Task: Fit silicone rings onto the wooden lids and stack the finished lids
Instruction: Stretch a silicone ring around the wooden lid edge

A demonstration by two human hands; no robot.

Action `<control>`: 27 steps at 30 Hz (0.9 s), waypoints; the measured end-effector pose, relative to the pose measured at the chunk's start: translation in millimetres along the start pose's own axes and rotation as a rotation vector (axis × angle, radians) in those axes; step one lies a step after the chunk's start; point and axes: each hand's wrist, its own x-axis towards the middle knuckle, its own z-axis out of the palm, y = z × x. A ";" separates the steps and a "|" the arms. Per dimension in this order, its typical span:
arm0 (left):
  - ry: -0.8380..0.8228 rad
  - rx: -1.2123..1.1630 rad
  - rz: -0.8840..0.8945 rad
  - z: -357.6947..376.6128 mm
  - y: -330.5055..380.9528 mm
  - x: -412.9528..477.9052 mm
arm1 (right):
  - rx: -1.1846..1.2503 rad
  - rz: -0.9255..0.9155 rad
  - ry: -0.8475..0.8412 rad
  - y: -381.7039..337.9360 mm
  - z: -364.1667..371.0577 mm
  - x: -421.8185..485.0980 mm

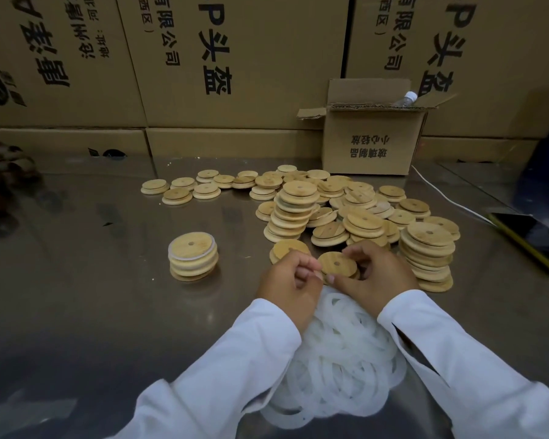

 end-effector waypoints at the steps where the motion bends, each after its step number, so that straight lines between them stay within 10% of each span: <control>1: 0.002 -0.009 -0.011 -0.2 -0.5 0.4 | 0.016 0.014 0.014 -0.6 -0.2 0.2; 15: 0.107 -0.218 -0.147 -17.9 14.2 2.6 | -0.030 -0.632 0.145 -38.7 -14.8 -28.7; 27: 0.155 -0.225 -0.103 -24.5 14.2 5.2 | 0.141 -0.186 -0.395 -19.0 -41.0 -27.9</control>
